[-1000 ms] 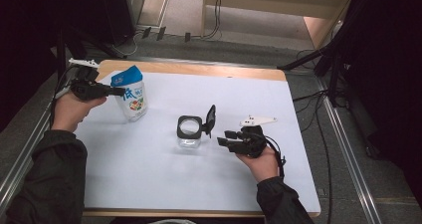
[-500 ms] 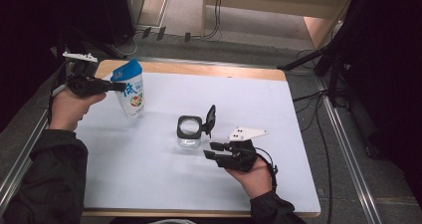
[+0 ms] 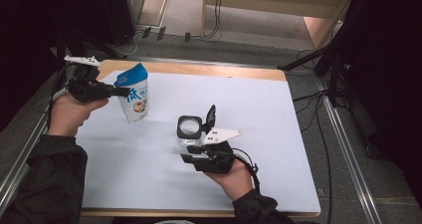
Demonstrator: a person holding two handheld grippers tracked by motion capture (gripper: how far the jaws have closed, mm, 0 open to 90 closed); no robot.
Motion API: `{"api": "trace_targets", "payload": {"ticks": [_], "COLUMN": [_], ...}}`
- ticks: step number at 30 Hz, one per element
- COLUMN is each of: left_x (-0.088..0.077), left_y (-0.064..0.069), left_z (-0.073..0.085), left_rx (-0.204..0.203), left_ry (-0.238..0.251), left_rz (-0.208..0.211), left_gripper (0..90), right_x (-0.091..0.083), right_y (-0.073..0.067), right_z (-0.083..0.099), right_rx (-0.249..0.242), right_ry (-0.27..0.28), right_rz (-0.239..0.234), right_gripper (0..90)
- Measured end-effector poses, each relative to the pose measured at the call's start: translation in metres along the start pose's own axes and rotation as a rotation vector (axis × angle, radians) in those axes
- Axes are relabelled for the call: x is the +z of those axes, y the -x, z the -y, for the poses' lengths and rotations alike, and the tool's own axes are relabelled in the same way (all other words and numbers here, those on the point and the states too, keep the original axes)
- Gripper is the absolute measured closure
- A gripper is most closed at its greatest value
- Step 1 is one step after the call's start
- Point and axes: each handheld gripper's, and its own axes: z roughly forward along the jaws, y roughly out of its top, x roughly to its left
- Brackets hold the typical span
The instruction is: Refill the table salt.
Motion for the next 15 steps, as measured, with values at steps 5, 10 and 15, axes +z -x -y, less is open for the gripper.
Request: {"api": "trace_targets", "payload": {"ticks": [5, 10, 15], "left_x": [-0.003, -0.005, -0.010], "left_y": [0.008, 0.014, 0.019], "left_z": [0.007, 0.011, 0.014], "left_rx": [-0.006, 0.005, 0.002], "left_ry": [-0.007, -0.022, -0.016], "left_rz": [0.011, 0.008, 0.012], "left_gripper": [90.0, 90.0, 90.0], "right_x": [0.024, 0.040, 0.059], "right_y": [-0.008, -0.007, -0.012], "right_z": [-0.008, -0.014, -0.020], "right_rx": [-0.007, -0.015, -0.022], "right_ry": [-0.020, -0.016, -0.027], "right_rz": [-0.006, -0.002, -0.003], "right_gripper": [65.7, 61.0, 57.7]}}
